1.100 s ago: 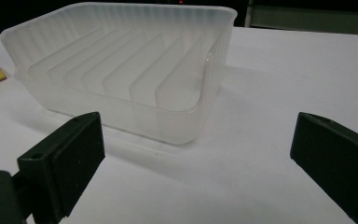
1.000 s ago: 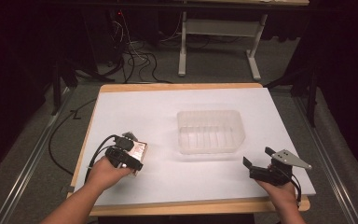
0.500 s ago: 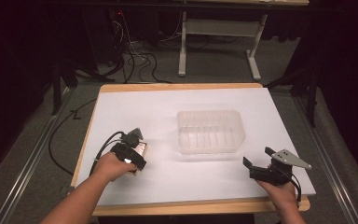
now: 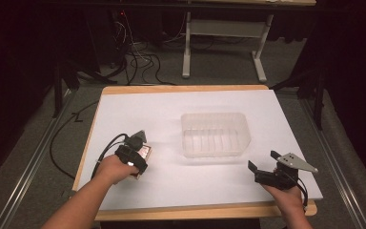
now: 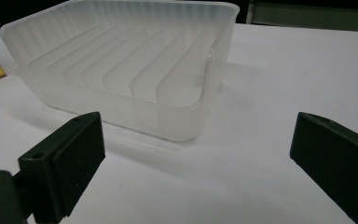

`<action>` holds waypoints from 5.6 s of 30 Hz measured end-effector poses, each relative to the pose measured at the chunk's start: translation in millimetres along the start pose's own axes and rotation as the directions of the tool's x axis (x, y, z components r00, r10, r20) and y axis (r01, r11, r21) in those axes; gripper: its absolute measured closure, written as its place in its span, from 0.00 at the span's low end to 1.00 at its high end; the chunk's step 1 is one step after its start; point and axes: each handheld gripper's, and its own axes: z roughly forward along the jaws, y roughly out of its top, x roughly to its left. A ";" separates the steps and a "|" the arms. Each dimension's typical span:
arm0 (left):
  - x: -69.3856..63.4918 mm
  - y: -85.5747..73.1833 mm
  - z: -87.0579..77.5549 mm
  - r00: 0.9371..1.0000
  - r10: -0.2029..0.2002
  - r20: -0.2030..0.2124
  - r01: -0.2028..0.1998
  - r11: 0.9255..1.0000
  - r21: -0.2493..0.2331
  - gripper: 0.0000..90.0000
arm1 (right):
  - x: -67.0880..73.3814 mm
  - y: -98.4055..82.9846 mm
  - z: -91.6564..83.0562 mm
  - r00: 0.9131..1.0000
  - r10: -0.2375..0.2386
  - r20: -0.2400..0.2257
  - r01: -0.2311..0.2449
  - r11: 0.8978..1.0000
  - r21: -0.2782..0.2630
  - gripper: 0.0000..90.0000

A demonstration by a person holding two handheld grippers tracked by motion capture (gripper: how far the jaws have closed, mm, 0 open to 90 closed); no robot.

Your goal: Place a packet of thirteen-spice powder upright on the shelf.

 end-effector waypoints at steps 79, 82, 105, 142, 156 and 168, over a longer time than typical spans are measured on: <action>-59.8 -57.6 -29.9 0.982 0.094 0.163 0.089 0.534 -0.841 0.36 | 13.3 9.2 -9.0 0.997 -0.071 0.001 0.071 0.995 -0.066 0.03; -66.6 -58.4 -28.3 0.980 0.116 0.161 0.077 0.525 -0.848 0.36 | 16.4 12.0 -9.1 0.997 -0.074 -0.005 0.073 0.995 -0.069 0.03; -91.4 -75.6 -27.1 0.976 0.203 0.082 -0.017 0.445 -0.895 0.36 | 68.6 54.2 28.5 0.987 -0.122 -0.109 0.116 0.991 -0.059 0.04; -164.0 -60.4 0.0 0.941 0.335 0.038 -0.133 0.474 -0.870 0.36 | 94.3 50.6 16.4 0.957 -0.038 -0.287 0.015 0.996 -0.083 0.04; -172.1 -58.9 0.2 0.942 0.334 0.013 -0.155 0.469 -0.870 0.36 | 101.5 47.8 22.1 0.947 -0.025 -0.322 -0.002 0.997 -0.082 0.15; -178.0 -49.3 0.0 0.953 0.300 0.046 -0.112 0.489 -0.865 0.36 | 92.8 40.8 30.0 0.940 0.036 -0.339 -0.047 0.999 -0.026 0.22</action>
